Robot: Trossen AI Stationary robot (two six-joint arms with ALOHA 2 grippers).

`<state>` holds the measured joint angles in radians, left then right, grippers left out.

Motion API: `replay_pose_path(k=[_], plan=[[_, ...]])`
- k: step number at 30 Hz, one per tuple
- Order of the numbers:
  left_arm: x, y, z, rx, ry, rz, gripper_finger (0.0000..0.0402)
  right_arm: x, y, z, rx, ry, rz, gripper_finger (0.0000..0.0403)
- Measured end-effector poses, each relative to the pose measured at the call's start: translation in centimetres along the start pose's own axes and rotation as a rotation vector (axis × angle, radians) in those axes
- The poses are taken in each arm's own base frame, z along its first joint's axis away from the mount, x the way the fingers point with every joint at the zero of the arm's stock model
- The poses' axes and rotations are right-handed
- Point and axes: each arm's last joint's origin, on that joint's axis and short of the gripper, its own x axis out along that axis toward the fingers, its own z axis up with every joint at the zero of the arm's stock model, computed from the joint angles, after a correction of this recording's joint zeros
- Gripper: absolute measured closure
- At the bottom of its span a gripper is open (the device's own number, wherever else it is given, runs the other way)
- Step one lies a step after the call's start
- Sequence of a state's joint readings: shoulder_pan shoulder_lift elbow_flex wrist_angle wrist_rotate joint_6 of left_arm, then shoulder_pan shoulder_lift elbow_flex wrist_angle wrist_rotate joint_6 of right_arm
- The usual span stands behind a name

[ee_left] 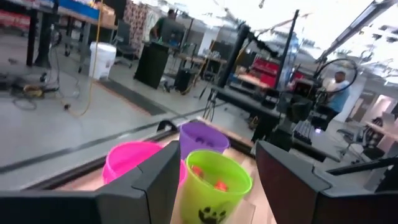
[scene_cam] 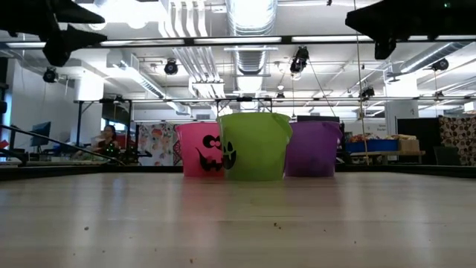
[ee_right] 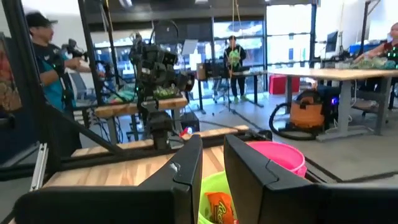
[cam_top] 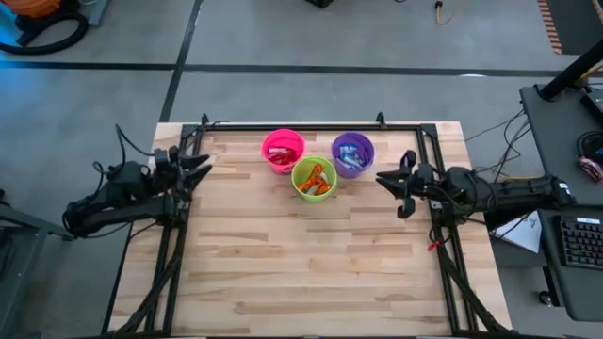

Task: Sort candy
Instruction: Return to Home Position

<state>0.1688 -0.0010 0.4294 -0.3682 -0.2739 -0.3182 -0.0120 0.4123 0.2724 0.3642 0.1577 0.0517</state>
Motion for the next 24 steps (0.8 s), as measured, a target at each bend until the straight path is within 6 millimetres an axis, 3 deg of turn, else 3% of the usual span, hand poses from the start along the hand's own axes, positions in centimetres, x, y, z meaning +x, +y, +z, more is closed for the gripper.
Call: replay_pose_path(k=[9,21,24], plan=[[0.8,0.4,-1.9,-0.027,0.066,0.031,0.021,-2.0,-0.4,-2.2,0.061,-0.088,0.005,0.0344],[3.7,1.9,-9.0,-0.121,0.034,0.021,0.0209,-3.5,-0.8,-4.2,0.107,-0.166,0.013,0.0344],[4.0,1.9,-9.5,-0.094,0.002,-0.01,0.0209,-3.6,-0.8,-4.1,0.082,-0.186,0.013,0.0344]])
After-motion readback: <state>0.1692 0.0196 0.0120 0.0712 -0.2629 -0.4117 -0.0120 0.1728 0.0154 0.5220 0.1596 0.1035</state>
